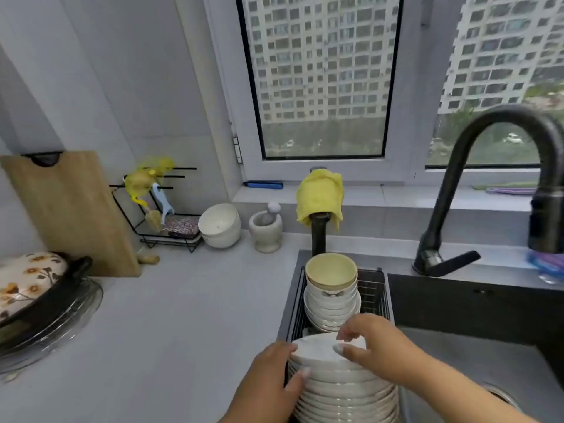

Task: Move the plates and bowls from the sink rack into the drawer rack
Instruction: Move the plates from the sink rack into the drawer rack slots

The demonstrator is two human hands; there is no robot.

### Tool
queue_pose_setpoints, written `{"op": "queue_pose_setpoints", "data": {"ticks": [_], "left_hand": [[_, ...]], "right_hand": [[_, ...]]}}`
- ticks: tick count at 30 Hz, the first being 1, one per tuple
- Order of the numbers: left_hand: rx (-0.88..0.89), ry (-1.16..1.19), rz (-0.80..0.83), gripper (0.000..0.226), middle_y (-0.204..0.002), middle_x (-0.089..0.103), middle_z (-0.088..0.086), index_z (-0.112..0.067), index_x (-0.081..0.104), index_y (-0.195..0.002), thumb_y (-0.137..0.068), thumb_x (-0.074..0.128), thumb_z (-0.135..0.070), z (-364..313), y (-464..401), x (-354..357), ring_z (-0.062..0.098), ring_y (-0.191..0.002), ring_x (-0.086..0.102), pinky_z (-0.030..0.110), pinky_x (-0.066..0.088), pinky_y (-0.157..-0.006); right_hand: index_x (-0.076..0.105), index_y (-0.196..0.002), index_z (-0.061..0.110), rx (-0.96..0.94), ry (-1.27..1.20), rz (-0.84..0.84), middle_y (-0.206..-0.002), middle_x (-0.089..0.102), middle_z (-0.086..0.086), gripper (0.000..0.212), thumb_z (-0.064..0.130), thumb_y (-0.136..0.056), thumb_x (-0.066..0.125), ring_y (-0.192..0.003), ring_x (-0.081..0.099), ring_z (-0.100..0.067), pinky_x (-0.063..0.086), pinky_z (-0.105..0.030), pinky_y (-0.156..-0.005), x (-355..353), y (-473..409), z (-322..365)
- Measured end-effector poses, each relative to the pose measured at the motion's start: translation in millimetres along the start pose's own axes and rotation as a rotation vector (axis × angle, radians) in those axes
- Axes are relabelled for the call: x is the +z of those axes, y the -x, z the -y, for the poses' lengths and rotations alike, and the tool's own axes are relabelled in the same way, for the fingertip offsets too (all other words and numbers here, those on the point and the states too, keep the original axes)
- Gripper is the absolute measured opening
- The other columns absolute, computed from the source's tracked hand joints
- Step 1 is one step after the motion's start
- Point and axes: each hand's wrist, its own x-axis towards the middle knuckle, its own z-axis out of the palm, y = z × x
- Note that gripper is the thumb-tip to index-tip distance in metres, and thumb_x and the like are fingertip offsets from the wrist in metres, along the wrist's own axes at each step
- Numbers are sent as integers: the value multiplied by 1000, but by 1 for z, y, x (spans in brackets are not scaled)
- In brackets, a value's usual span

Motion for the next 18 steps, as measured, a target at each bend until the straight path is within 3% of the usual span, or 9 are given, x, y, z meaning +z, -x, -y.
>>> {"op": "queue_pose_setpoints", "data": {"ticks": [3, 5, 7, 9, 13, 16, 18], "left_hand": [[64, -42, 14, 37, -132, 41, -23, -33, 50, -130, -95, 49, -43, -1, -17, 9, -2, -124, 36, 13, 27, -103], [86, -33, 47, 26, -122, 53, -22, -33, 62, -113, -94, 50, -44, -4, -25, 14, -1, -114, 45, 21, 38, -100], [77, -28, 88, 27, -101, 62, -16, -28, 67, -94, -91, 49, -48, -4, -28, 16, 2, -99, 52, 31, 47, -89], [67, -15, 96, 29, -86, 65, -10, -23, 65, -82, -90, 51, -47, -3, -33, 14, 5, -86, 56, 32, 50, -78], [59, 42, 123, 22, -76, 62, -9, -24, 60, -72, -91, 57, -35, -6, -36, 10, 5, -73, 54, 24, 41, -66], [77, 49, 112, 23, -79, 63, -3, -18, 61, -76, -93, 54, -32, -11, -39, 9, 9, -75, 55, 25, 39, -64], [91, 55, 102, 24, -75, 59, -6, -20, 58, -72, -94, 53, -31, -15, -41, 8, 7, -72, 52, 23, 37, -62]], "right_hand": [[67, -84, 31, 40, -15, 157, -88, 66, 12, 30, 58, -83, 56, -86, 58, -2, 49, -23, -79, 4, -3, -4], [70, -84, 25, 36, -32, 179, -88, 68, 7, 35, 57, -83, 57, -83, 60, -6, 51, -28, -79, 7, -2, -7], [70, -84, 20, 21, -41, 179, -87, 68, 5, 37, 55, -84, 58, -82, 60, -8, 51, -30, -78, 10, 1, -9], [69, -81, 17, 12, -55, 157, -85, 67, 4, 38, 54, -84, 60, -80, 59, -10, 50, -32, -76, 8, 2, -8], [66, -75, 19, 19, -59, 130, -80, 64, 4, 35, 53, -83, 62, -75, 58, -11, 48, -32, -71, 9, 5, -8], [60, -68, 19, 50, -49, 95, -74, 59, 5, 33, 49, -82, 66, -69, 54, -12, 43, -29, -62, 7, 5, -11], [61, -73, 23, 58, -33, 88, -78, 60, 6, 21, 41, -82, 67, -74, 56, -10, 44, -26, -66, 5, 5, -14]]}}
